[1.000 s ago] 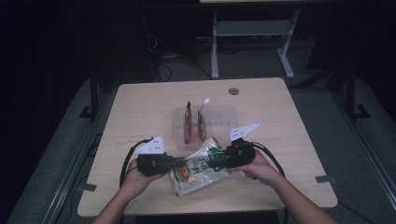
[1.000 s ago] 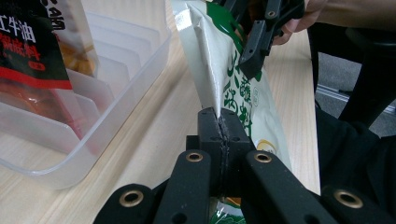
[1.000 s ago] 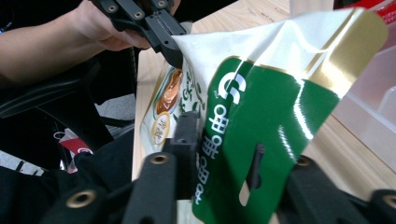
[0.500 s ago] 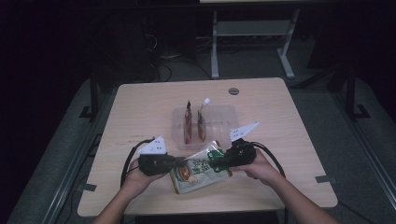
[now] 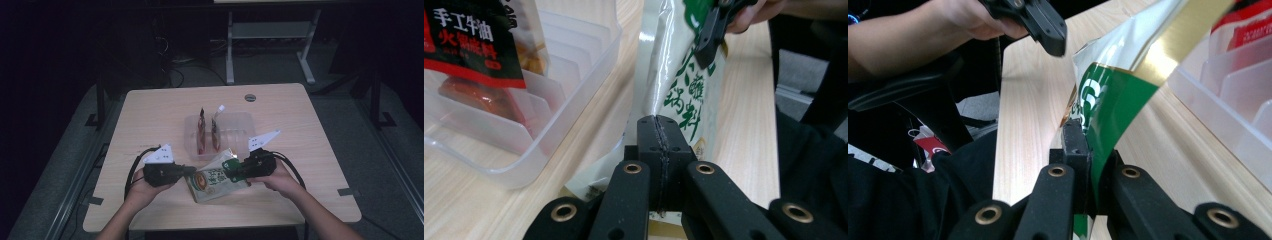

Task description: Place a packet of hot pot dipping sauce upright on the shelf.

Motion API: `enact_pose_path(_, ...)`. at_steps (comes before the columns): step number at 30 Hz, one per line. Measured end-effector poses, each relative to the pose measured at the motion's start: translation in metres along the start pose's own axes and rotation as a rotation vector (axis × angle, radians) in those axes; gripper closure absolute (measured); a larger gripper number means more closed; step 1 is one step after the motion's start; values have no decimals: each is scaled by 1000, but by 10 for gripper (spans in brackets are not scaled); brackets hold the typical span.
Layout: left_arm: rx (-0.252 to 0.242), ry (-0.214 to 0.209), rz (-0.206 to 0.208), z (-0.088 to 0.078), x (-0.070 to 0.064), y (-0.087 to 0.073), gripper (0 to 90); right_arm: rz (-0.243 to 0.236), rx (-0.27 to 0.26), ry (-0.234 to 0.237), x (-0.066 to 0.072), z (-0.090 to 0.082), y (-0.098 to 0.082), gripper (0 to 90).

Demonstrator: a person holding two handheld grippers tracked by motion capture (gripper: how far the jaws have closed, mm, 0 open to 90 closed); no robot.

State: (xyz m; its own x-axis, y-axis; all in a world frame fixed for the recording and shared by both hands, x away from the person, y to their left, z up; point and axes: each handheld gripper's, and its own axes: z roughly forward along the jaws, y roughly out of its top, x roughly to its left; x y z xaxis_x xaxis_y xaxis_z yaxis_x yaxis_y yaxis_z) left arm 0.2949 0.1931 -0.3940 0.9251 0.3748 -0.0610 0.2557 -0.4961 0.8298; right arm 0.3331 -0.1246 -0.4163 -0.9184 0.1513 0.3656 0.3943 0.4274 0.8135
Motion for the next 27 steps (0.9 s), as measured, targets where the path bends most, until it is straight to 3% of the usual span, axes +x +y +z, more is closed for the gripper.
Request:
enact_pose_path(4, 10, 36, 15, 10, -1, 6, 897, 1, -6, 7, 2, -2, 1, 900)
enact_pose_path(11, 20, 34, 28, 27, -2, 14, 897, -9, -48, 46, 9, -4, 5, 900)
enact_pose_path(18, 18, -9, 25, 45, -2, 23, 898, -27, -76, 85, 16, -5, 11, 900)
enact_pose_path(27, 18, -81, 42, 73, -12, 37, 899, -43, -80, 87, 19, -7, 12, 900)
